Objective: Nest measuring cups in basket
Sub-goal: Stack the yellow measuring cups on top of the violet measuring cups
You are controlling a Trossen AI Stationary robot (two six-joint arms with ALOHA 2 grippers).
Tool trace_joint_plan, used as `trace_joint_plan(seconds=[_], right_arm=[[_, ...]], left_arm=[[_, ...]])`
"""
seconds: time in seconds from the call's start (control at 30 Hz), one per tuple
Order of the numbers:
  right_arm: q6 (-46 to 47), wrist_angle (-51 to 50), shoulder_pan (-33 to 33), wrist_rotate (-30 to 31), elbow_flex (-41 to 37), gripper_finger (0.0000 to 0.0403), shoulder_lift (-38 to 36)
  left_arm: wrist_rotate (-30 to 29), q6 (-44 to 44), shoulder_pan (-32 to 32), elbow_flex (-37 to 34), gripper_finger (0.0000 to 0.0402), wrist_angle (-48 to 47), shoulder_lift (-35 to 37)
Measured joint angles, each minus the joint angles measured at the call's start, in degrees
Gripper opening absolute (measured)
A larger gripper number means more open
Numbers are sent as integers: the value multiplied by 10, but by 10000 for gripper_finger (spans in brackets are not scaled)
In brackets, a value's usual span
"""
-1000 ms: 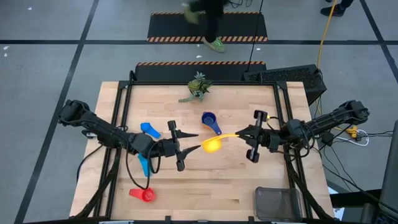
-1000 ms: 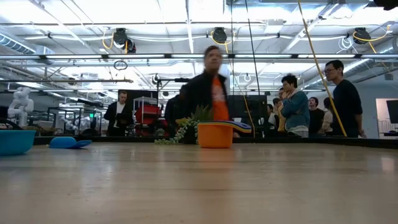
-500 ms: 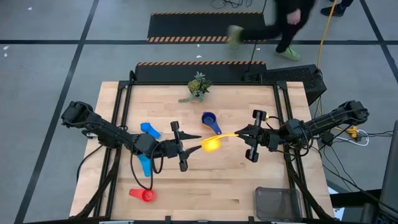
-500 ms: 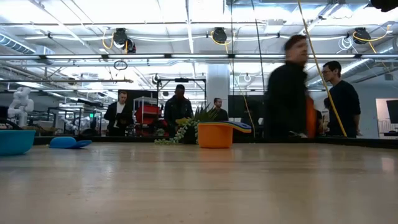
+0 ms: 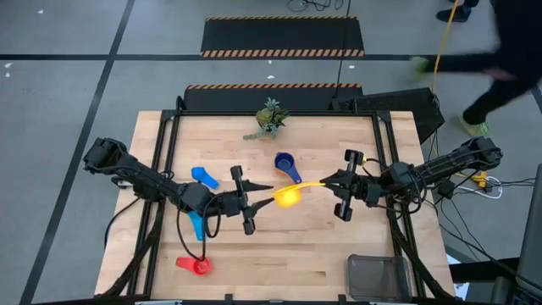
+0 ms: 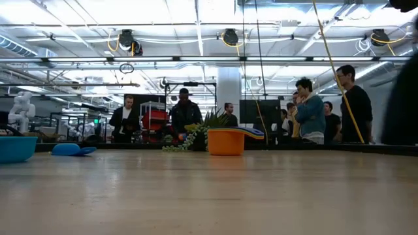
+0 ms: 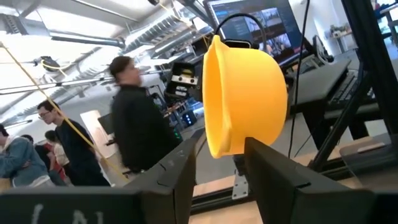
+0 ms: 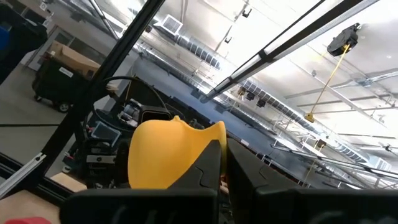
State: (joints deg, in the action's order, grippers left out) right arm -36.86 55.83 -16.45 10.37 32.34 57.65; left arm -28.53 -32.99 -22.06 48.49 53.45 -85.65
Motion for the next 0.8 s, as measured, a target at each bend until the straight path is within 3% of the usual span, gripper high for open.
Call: trace_joint_plan(seconds=[0.23,0.8], right_arm=[[0,-1,0,0,0,0,0],[1,0,0,4,0,0,0]], left_arm=[[0,-5,-2,0,141,3,0],[0,-22,-8,0,53,4,0]])
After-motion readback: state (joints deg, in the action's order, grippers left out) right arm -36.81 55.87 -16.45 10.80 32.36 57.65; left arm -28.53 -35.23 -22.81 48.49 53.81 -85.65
